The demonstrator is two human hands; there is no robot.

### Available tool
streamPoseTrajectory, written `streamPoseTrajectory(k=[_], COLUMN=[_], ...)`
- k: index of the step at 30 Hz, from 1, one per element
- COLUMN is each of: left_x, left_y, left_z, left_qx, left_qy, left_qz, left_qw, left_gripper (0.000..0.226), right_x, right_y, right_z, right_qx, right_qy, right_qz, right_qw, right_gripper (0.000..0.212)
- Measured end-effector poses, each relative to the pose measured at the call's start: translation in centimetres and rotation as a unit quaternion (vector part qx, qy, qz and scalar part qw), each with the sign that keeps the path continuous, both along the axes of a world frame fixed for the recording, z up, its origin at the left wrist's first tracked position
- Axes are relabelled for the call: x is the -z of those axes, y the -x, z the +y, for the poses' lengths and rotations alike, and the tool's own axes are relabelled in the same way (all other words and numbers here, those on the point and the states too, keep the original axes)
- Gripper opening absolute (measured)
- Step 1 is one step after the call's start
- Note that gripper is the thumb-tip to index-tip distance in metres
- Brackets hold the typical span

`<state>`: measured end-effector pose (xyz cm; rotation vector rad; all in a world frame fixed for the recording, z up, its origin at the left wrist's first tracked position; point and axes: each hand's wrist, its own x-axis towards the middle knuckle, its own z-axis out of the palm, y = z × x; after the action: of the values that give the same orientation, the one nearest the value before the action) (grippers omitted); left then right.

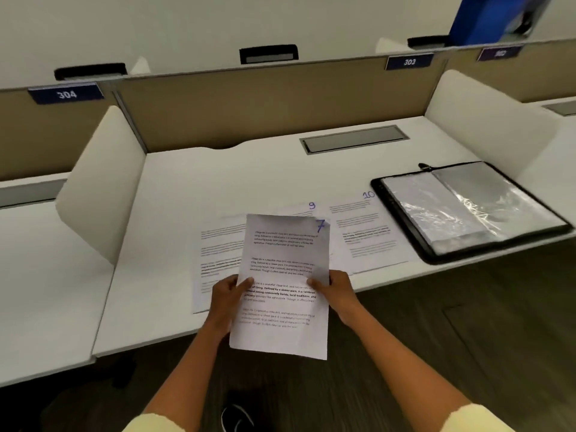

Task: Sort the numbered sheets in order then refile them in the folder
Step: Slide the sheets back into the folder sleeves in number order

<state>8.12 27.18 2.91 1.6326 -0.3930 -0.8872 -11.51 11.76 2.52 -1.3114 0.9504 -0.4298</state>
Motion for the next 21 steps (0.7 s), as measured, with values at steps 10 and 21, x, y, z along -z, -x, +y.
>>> streamPoseTrajectory(k=[10, 21], left_x=[1.5, 1.6], left_y=[13.8, 27.1], left_z=[-7.9, -20.4], left_qx=[0.026, 0.063], left_qy=[-0.011, 0.002], left_qz=[0.067, 0.134], left_qw=[0.997, 0.989], left_gripper=[0.018, 0.028], right_x=[-0.5, 1.4], right_y=[17.0, 28.4], right_z=[-2.6, -6.5], right_qx=[0.154, 0.350], right_qy=[-0.112, -0.236], right_qz=[-0.062, -0.238], right_qw=[0.980, 0.875], right_gripper=[0.034, 0.042])
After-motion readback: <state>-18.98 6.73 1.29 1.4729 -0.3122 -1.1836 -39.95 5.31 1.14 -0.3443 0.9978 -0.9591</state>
